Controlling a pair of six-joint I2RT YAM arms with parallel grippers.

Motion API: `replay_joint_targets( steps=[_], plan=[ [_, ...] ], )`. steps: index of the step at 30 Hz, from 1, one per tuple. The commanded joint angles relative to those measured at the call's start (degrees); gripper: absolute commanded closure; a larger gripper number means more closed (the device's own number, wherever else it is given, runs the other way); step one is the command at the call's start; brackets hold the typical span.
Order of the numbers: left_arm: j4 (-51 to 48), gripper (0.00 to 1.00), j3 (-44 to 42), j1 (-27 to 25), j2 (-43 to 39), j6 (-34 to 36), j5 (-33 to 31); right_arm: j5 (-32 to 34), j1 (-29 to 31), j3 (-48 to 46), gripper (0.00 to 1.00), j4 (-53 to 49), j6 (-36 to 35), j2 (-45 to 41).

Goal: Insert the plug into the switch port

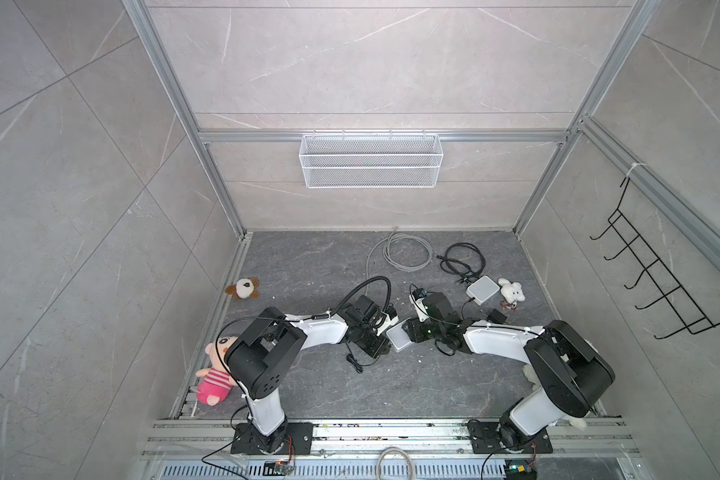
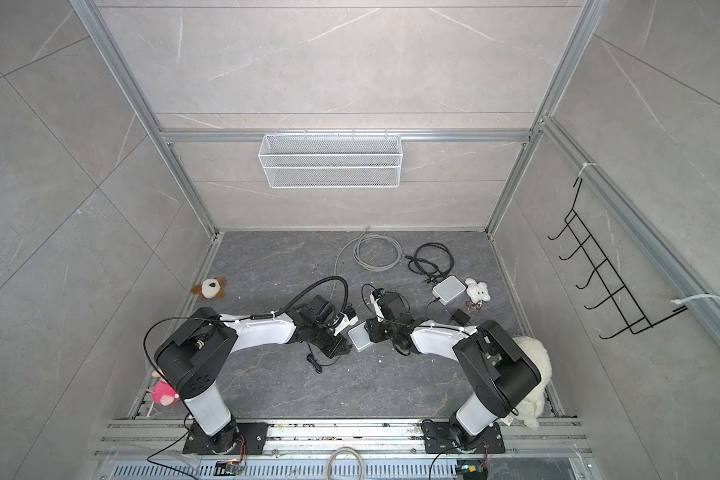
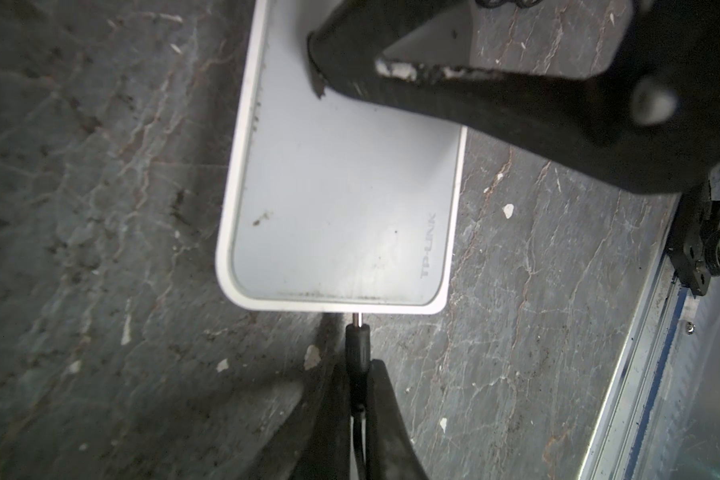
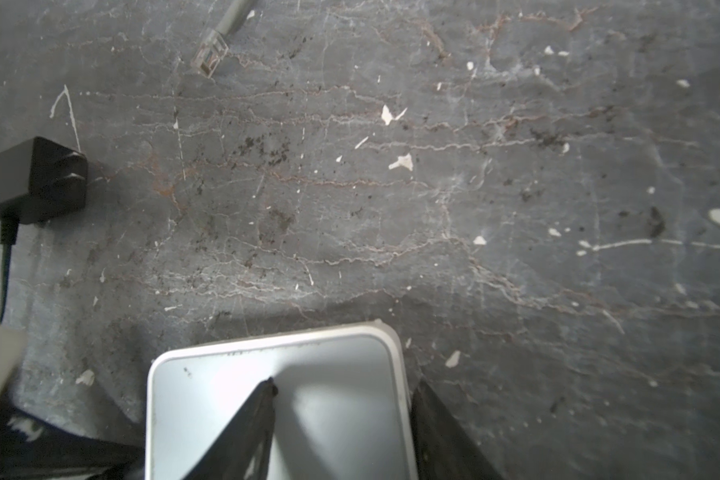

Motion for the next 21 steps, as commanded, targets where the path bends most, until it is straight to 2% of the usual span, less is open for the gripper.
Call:
replay_joint_targets(
  steps=[1, 3, 8, 13, 21],
  plan=[
    [-7.72, 0.91, -1.59, 0.49, 2.74, -0.66, -3.76, -4.28, 1.10, 2.07, 0.37, -8.03, -1.88, -0.34],
    [-7.22, 0.91, -1.93, 0.53, 3.07, -0.77, -3.87, -5.77, 0.45, 4.50, 0.31, -13.20, -3.38, -1.13],
    [-6.03, 0.91, -2.93, 0.69, 2.51, -1.03, -3.51, -9.37, -3.69, 9.67, 0.22, -22.76, -6.61, -1.74],
    [-5.72, 0.91, -3.39, 0.77, 1.84, -1.15, -3.62, -11.35, -6.33, 13.26, 0.22, -27.38, -7.18, -0.40],
    [-5.81, 0.91, -3.69, 0.77, 1.15, -1.25, -3.81, -21.62, -10.33, 12.59, 0.25, -26.09, -4.76, 4.50]
  ],
)
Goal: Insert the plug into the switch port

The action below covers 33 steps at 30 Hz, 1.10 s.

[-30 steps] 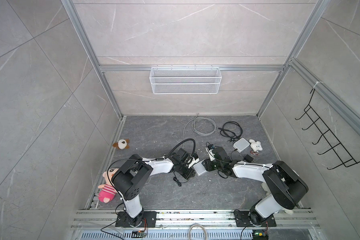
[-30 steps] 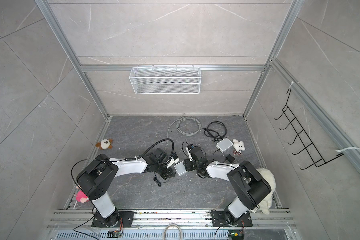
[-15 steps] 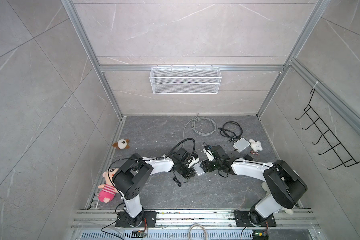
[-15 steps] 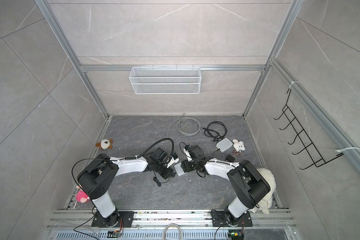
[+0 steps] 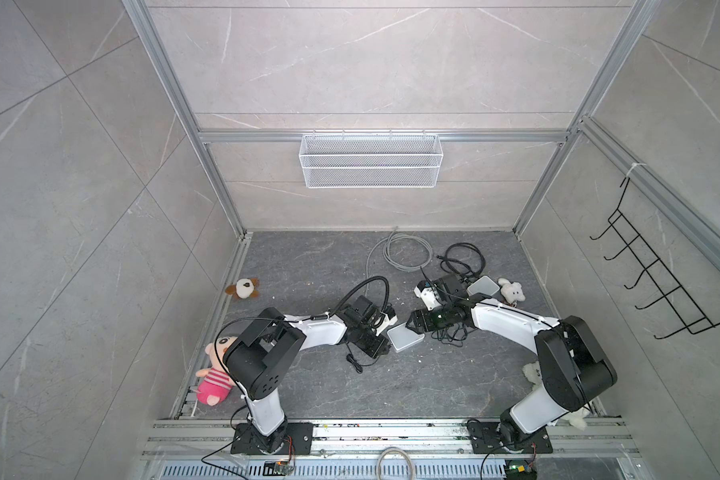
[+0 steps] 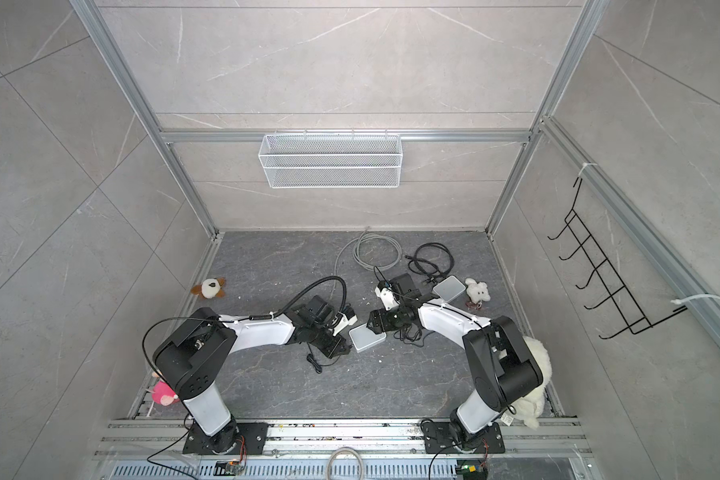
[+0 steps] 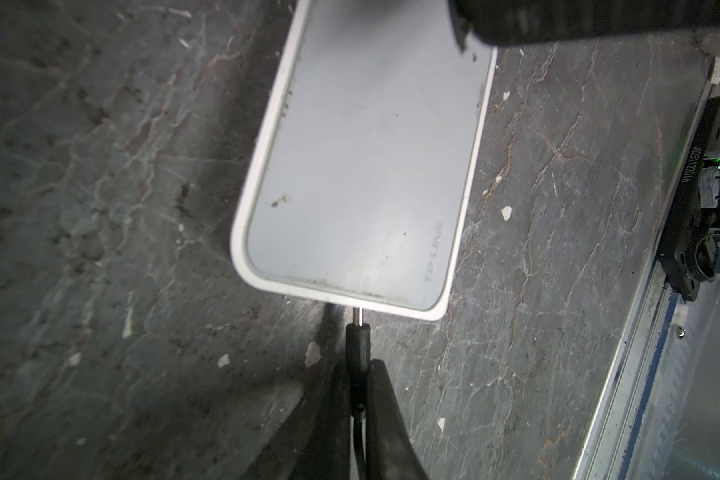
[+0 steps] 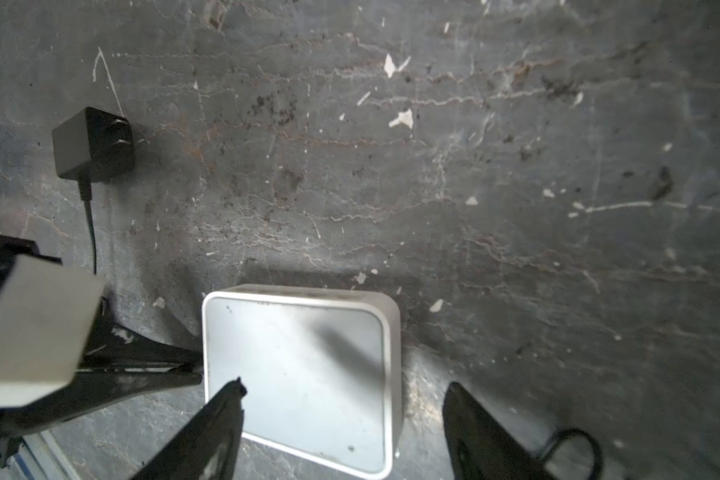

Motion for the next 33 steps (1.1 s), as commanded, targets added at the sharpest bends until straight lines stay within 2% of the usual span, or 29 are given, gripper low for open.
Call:
replay_joint_targets(
  steps=[1, 6, 14, 25, 29, 33],
  plan=[
    [-7.19, 0.91, -2.39, 0.20, 1.69, -0.04, -4.27, -5.60, -0.47, 0.27, 0.26, -1.85, 0.89, 2.94],
    [-8.32, 0.91, -1.50, 0.47, 1.19, 0.34, -3.52, -6.96, -0.78, -0.13, 0.31, -0.98, 1.20, 6.04],
    [-10.28, 0.91, -0.07, 0.76, 0.42, -0.85, -2.65, -6.46, -0.78, -2.53, 0.51, 1.65, 1.84, 6.70],
    [-14.25, 0.91, 2.42, 2.05, 0.18, -1.38, -0.93, -1.80, 0.43, -4.51, 0.61, 4.09, 2.39, 6.08],
    [-14.07, 0.91, 2.05, 3.12, -1.53, -1.11, 0.13, -0.84, 0.92, -4.57, 0.62, 4.66, 2.05, 6.70],
    [-15.59, 0.91, 3.47, 3.56, -0.47, -1.33, -1.53, -0.18, 0.96, -4.10, 0.62, 4.78, 1.77, 6.62]
  ],
)
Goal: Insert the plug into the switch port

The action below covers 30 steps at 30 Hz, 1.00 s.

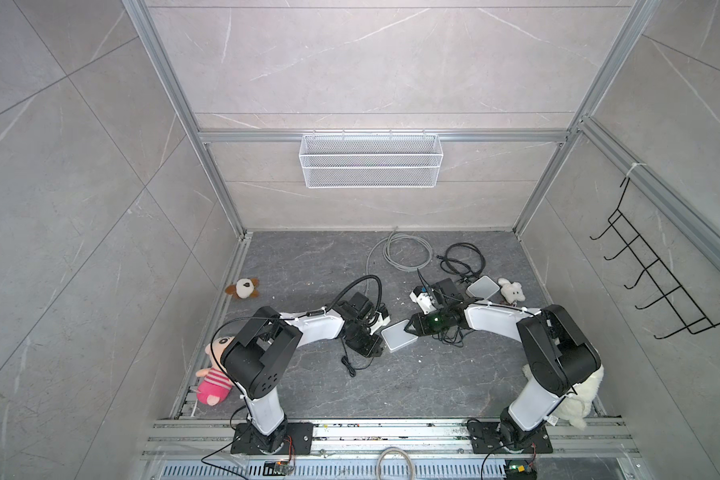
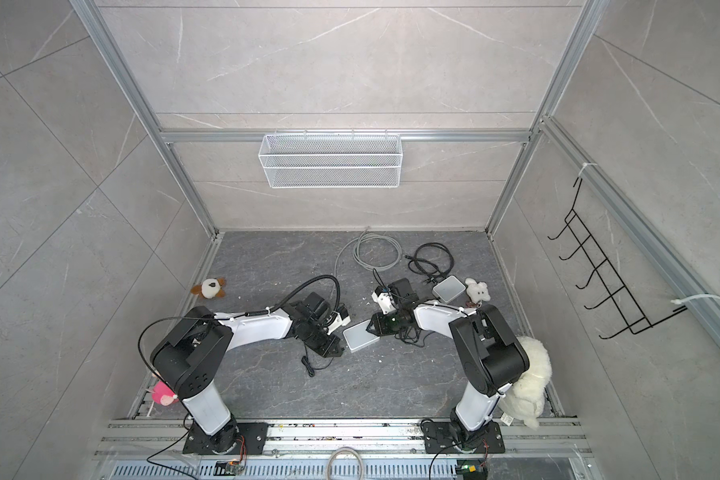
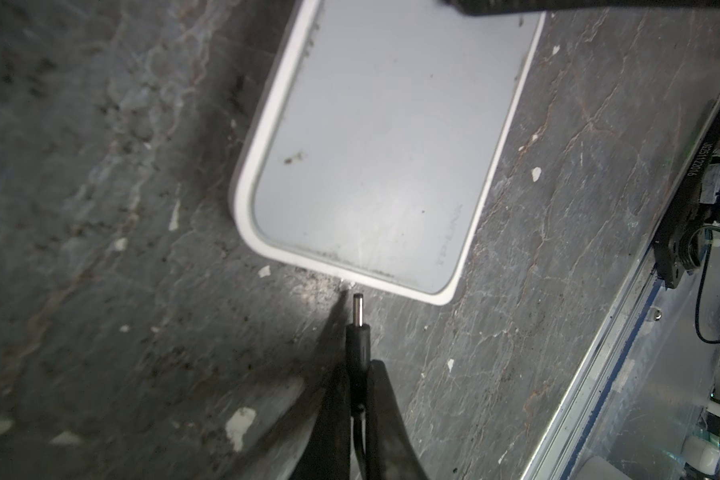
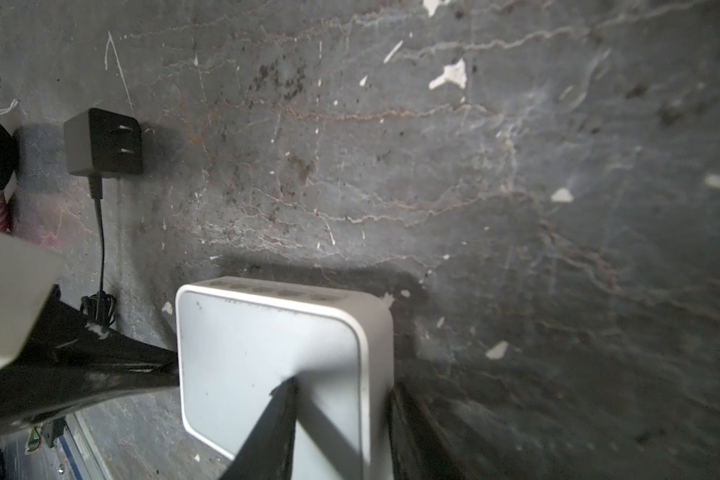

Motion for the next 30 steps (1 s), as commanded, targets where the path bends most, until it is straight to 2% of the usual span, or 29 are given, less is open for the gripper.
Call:
replay_joint_targets(
  steps=[1, 16, 30],
  plan=[
    [-4.71, 0.91, 0.74, 0.91, -0.04, -0.75, -2.64, 5.04, 0.71, -1.76, 0.62, -2.95, -0.26, 1.54],
    [0.94, 0.91, 0.99, 2.15, 2.32, 4.53, 2.73, 4.96, 1.87, -0.24, 0.62, -3.41, -1.72, 3.50],
    [3.84, 0.92, -2.18, 2.20, -1.42, 6.55, 6.25, 5.53, 2.45, 0.73, 0.62, -4.29, -1.95, 4.57]
  ],
)
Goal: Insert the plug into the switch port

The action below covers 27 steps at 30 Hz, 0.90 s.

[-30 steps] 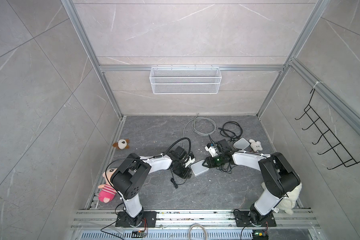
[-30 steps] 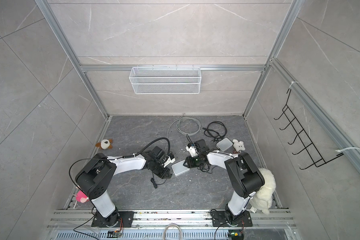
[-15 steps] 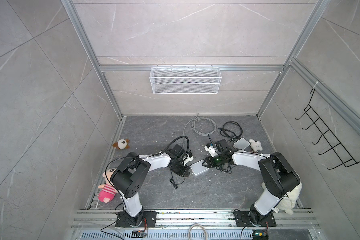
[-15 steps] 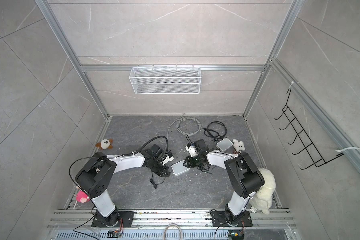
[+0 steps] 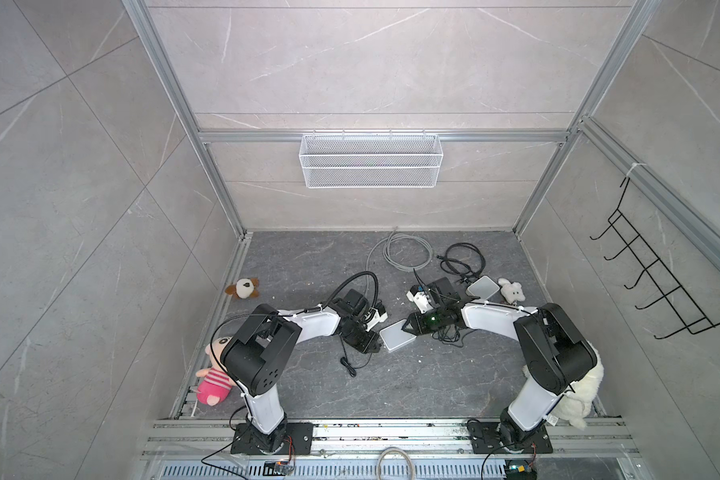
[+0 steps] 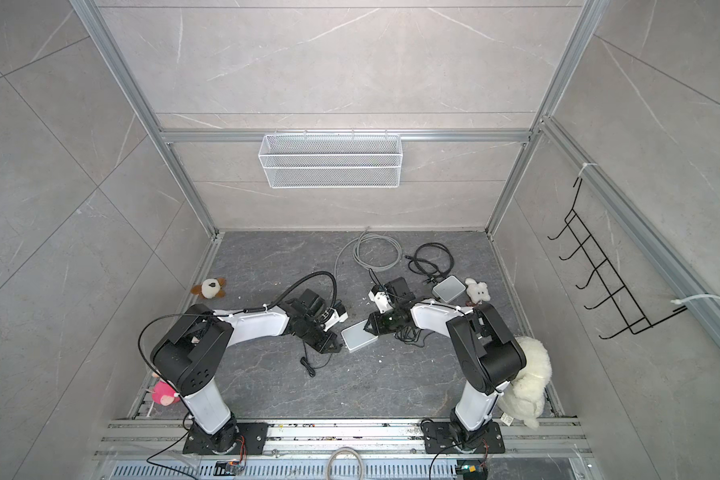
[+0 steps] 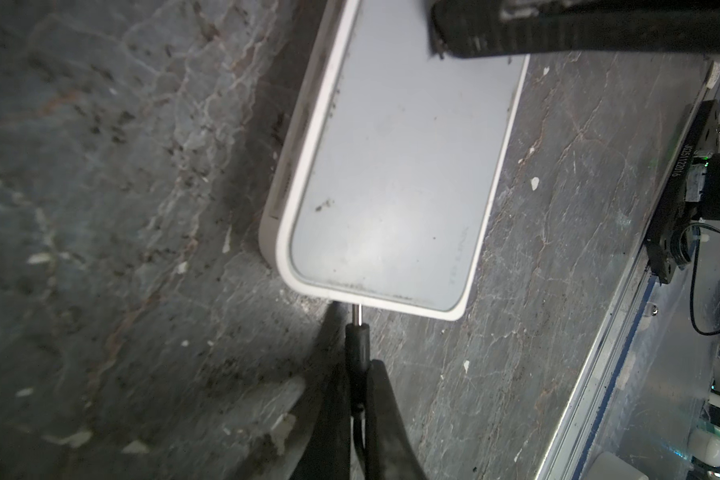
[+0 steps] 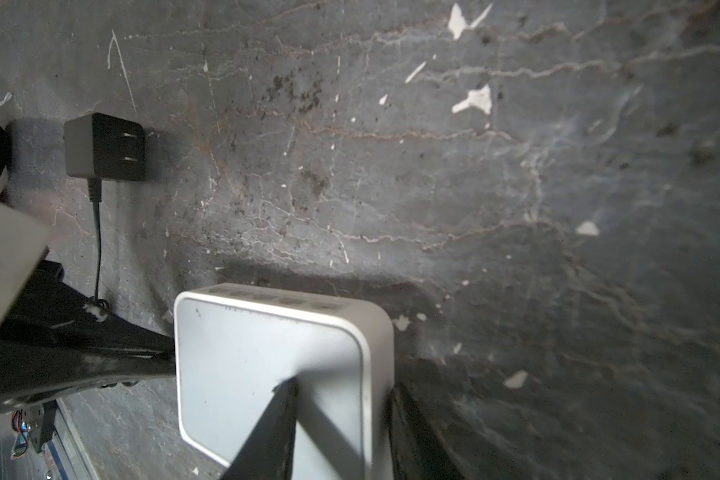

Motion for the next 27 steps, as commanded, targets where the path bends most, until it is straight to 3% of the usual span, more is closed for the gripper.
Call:
replay_joint_targets(
  steps=[1, 19, 27],
  plan=[
    [0.73, 0.92, -1.28, -0.15, -2.19, 2.22, 2.68, 4.64, 1.16, -0.95, 0.62, -4.27, -1.39, 3.37],
    [6.65, 0.92, -3.75, 0.64, -1.40, 0.14, 0.60, 5.06, 1.60, -0.71, 0.62, -4.57, -1.44, 3.63],
    [11.25, 0.92, -7.08, 1.35, -2.95, -0.01, 2.81, 4.86, 1.58, -0.48, 0.62, -4.93, -1.54, 4.00]
  ],
)
